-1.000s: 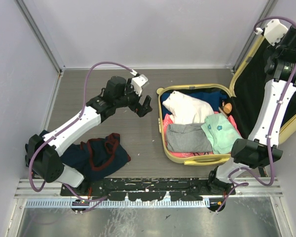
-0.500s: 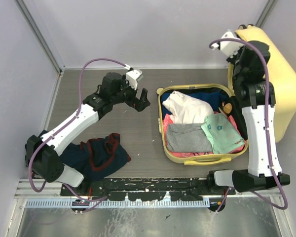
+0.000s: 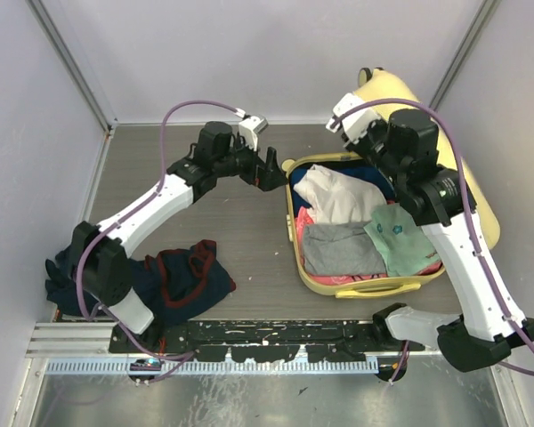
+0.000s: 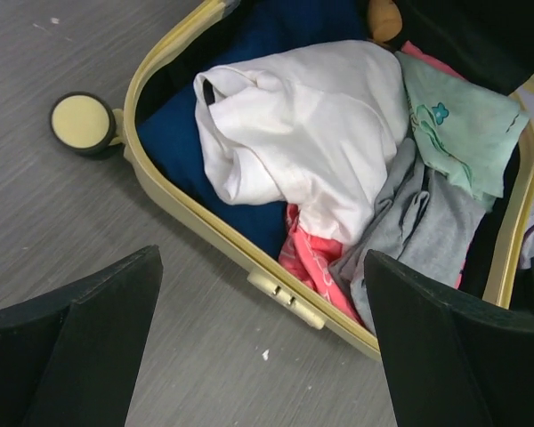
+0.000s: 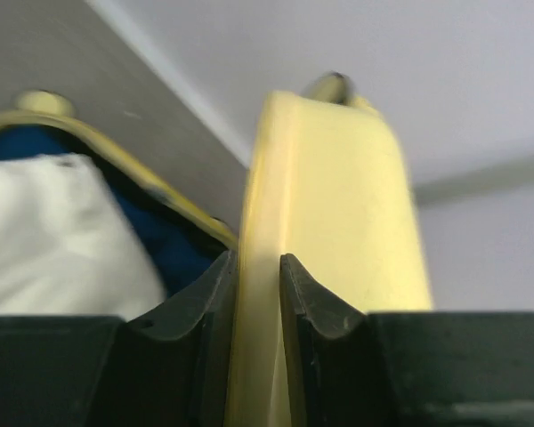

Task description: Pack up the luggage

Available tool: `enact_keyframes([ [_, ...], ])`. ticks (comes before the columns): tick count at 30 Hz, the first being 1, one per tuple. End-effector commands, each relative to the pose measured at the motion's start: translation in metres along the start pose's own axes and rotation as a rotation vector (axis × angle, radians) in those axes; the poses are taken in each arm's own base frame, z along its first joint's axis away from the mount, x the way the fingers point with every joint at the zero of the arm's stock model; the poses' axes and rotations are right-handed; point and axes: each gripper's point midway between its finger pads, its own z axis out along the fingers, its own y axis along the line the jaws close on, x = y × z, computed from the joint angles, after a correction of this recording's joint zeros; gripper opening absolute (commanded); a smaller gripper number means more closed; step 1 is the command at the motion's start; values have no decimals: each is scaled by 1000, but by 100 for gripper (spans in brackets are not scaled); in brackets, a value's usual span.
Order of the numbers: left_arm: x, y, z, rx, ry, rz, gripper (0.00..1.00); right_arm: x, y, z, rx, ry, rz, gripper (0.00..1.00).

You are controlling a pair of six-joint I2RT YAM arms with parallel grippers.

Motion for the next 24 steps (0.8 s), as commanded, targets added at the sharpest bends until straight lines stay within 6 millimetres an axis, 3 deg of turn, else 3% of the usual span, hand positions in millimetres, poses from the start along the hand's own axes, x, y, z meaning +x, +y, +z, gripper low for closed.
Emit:
enact_keyframes([
  [1, -29, -9, 18, 79, -87, -53, 95, -68, 116, -36, -570, -346, 240, 37],
  [3, -24, -7, 29, 88, -79, -83, 94, -78, 142, -56, -720, -412, 292, 52],
  [6, -14, -4, 40, 98, -59, -111, 93, -77, 166, -75, -863, -432, 329, 71],
  [10, 1, -4, 42, 111, -30, -104, 92, -75, 169, -80, -884, -406, 390, 78],
  [15, 31, -1, 34, 110, 22, -70, 92, -54, 116, -41, -651, -269, 584, 79],
  [18, 42, -5, 24, 118, 35, -51, 91, -15, 83, -15, -532, -147, 671, 79],
  [24, 60, -8, 5, 114, 72, -18, 88, 81, 22, 14, -366, 65, 800, 73],
])
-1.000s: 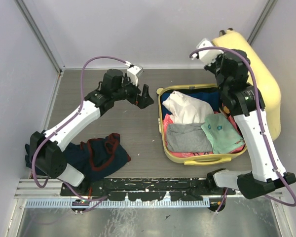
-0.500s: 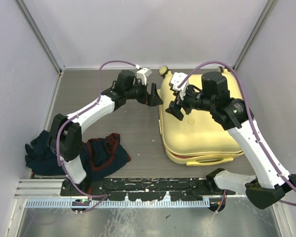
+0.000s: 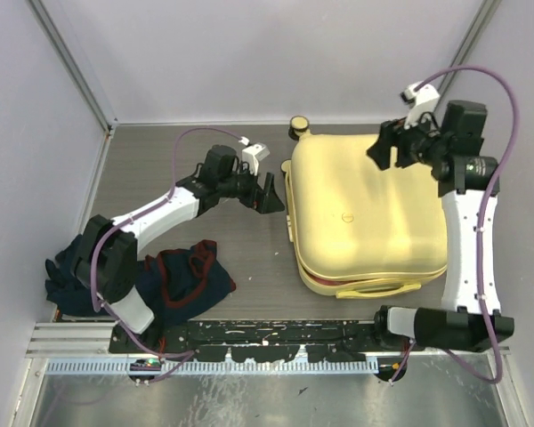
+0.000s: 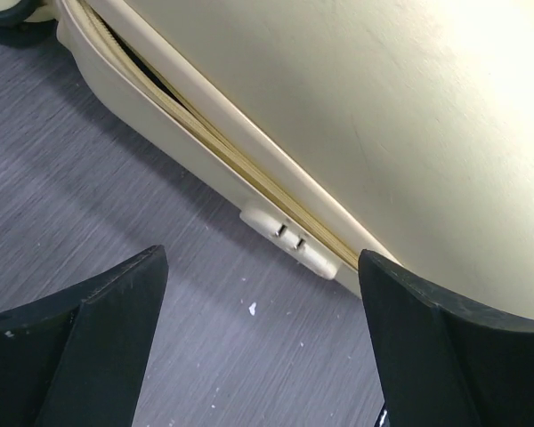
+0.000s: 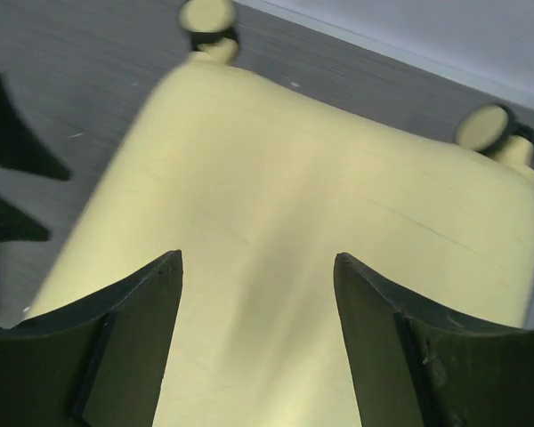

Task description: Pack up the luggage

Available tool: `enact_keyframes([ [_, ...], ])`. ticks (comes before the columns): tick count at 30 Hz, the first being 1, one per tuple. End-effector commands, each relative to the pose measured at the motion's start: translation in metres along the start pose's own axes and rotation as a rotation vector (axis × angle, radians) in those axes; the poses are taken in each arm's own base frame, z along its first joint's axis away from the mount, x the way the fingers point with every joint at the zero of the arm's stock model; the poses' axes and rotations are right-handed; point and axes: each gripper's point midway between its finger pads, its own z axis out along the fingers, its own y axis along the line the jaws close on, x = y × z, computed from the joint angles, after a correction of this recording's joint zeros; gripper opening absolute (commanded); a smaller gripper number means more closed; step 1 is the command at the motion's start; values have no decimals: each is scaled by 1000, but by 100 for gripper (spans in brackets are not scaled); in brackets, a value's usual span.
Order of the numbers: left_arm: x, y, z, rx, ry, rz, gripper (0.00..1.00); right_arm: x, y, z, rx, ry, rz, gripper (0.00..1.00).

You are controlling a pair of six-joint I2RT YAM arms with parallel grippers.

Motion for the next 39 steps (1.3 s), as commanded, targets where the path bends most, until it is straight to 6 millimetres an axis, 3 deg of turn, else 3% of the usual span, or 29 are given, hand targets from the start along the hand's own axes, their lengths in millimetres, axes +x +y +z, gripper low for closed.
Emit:
enact_keyframes([
  [1, -16, -24, -26, 41, -61, 134, 85, 11, -65, -18, 116, 54, 101, 70],
  [6, 0, -17, -37, 6, -37, 151, 82, 55, -148, -45, 287, 182, 139, 60],
  [10, 6, -7, -44, -18, -24, 94, 78, 108, -204, -71, 415, 324, 176, 56],
  [13, 13, 4, -48, -39, -12, 42, 78, 154, -234, -88, 486, 434, 186, 52],
  [16, 15, 13, -50, -50, -10, -6, 76, 205, -248, -99, 501, 543, 200, 49],
  [20, 18, 22, -52, -64, -3, -73, 75, 260, -233, -96, 429, 637, 213, 48],
  [22, 23, 26, -54, -72, 2, -104, 75, 286, -212, -87, 346, 656, 228, 48],
  [25, 28, 32, -58, -90, 4, -146, 75, 306, -194, -77, 298, 651, 243, 48],
  [28, 28, 39, -66, -107, -5, -179, 75, 331, -163, -69, 212, 659, 286, 48],
  [35, 35, 62, -91, -159, -34, -286, 75, 352, -96, -54, 52, 660, 330, 47],
  [39, 37, 76, -106, -197, -57, -349, 76, 343, -65, -39, -19, 634, 325, 48],
])
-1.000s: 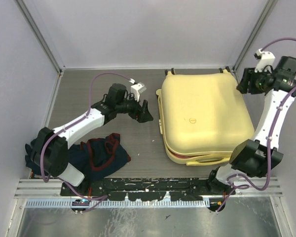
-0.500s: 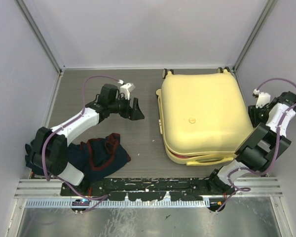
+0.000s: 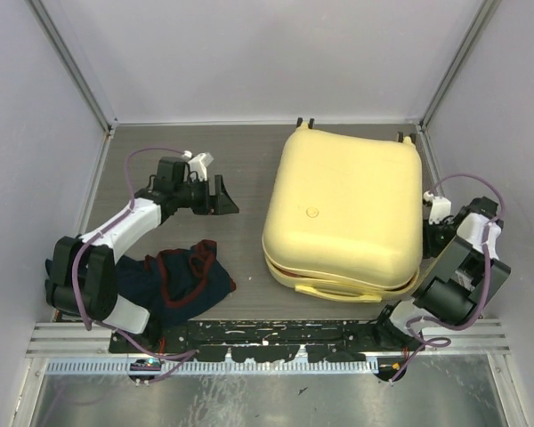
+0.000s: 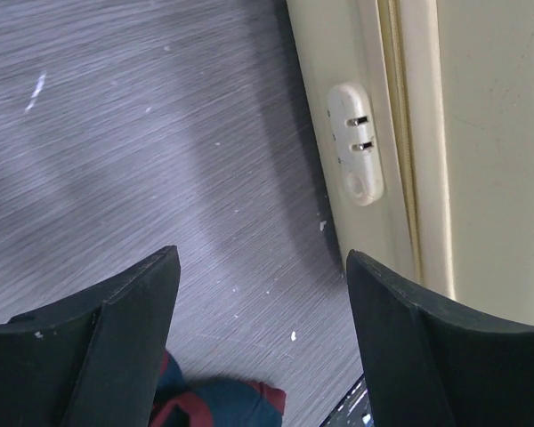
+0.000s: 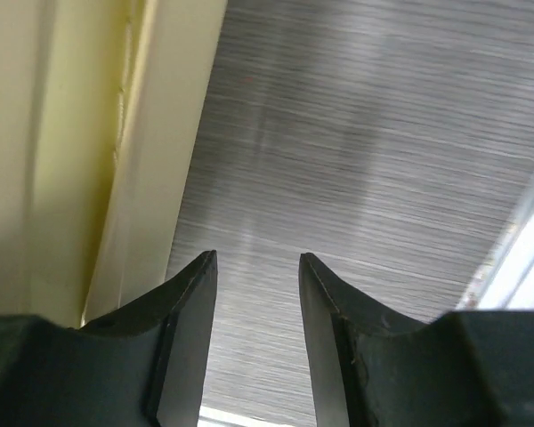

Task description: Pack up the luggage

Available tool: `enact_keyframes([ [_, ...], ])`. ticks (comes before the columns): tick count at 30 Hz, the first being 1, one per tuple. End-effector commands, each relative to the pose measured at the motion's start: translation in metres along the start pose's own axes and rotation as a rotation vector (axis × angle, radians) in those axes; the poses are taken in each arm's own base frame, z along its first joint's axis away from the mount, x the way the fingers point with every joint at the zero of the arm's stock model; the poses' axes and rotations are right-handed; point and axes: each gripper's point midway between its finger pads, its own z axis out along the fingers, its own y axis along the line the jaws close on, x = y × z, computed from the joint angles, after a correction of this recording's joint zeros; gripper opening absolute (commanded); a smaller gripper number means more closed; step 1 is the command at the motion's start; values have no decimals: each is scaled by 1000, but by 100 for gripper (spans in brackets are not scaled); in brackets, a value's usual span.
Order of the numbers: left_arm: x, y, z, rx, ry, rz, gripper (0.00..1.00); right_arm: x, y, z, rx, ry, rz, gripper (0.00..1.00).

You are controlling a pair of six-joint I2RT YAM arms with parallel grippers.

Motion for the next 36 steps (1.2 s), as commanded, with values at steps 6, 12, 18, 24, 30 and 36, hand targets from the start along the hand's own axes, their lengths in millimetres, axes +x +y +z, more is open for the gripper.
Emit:
enact_keyframes([
  [6, -21, 39, -44, -104, -91, -208, 77, -32, 126, 2, -246, -66, -193, 49],
  [12, -17, 78, -73, -251, -103, -348, 78, -45, 161, -3, -245, -111, -331, 52],
  [18, 10, 114, -103, -396, -118, -589, 79, -52, 184, -5, -246, -141, -422, 53],
  [24, 28, 113, -119, -410, -87, -670, 78, -60, 208, -2, -252, -161, -491, 54],
  [30, 56, 98, -120, -372, -19, -668, 74, -69, 238, -6, -307, -183, -531, 55],
  [36, 74, 84, -100, -308, 79, -649, 71, -79, 269, -12, -389, -244, -568, 56],
])
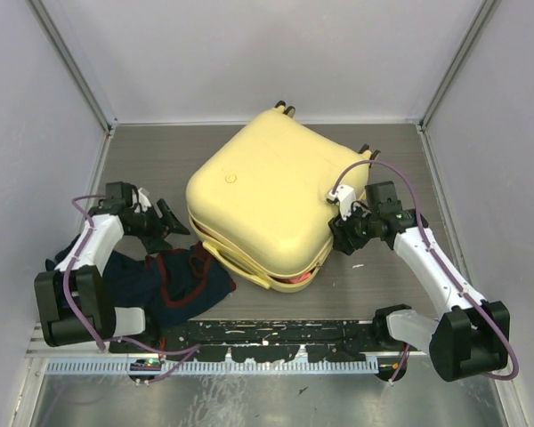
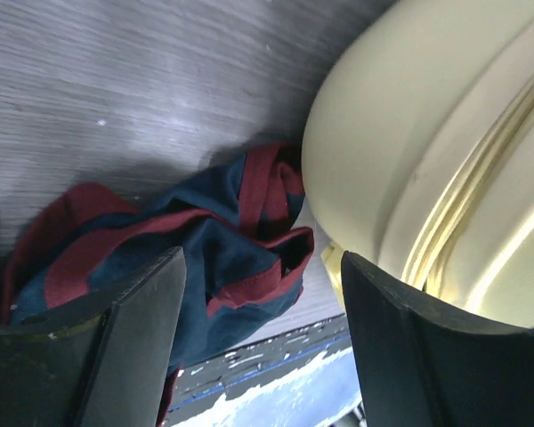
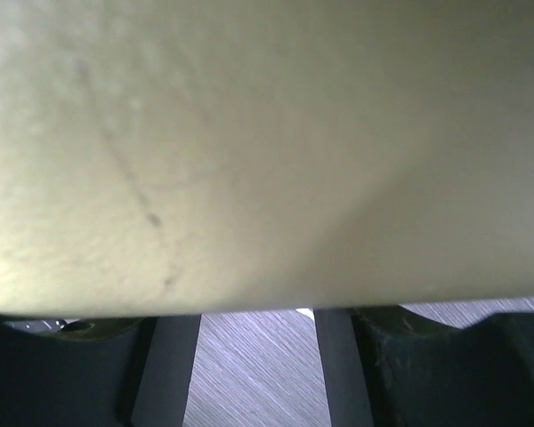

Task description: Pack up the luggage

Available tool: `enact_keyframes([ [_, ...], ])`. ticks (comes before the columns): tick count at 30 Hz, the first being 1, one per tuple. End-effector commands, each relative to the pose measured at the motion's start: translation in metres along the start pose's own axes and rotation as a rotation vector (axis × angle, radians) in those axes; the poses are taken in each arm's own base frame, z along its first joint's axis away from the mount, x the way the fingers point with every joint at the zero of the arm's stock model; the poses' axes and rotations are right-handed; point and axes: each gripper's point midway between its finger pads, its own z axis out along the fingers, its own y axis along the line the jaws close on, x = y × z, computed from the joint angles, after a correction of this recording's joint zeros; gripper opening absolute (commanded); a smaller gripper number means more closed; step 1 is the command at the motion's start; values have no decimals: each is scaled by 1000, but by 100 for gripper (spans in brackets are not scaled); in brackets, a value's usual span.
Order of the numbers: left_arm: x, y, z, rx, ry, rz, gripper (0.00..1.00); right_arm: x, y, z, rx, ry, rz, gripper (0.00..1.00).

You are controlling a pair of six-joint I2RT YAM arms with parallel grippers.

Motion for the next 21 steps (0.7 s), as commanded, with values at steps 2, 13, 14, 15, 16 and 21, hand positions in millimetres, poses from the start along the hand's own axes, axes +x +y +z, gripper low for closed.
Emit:
enact_keyframes([
  [2, 16, -27, 9, 82, 88, 97, 68, -33, 18, 5, -69, -100, -4, 56],
  [13, -14, -100, 49, 220, 56, 241, 66, -54, 48, 7, -167, -180, -23, 56],
  [14, -22, -106, 54, 230, 56, 245, 65, -56, 51, 8, -173, -186, -19, 56],
  [15, -31, -112, 60, 236, 57, 250, 64, -58, 53, 9, -180, -195, -13, 56],
  [16, -41, -120, 64, 249, 52, 263, 63, -59, 55, 10, -187, -201, -3, 56],
  [21, -82, -153, 77, 287, 51, 345, 60, -75, 81, 12, -276, -253, 22, 60],
])
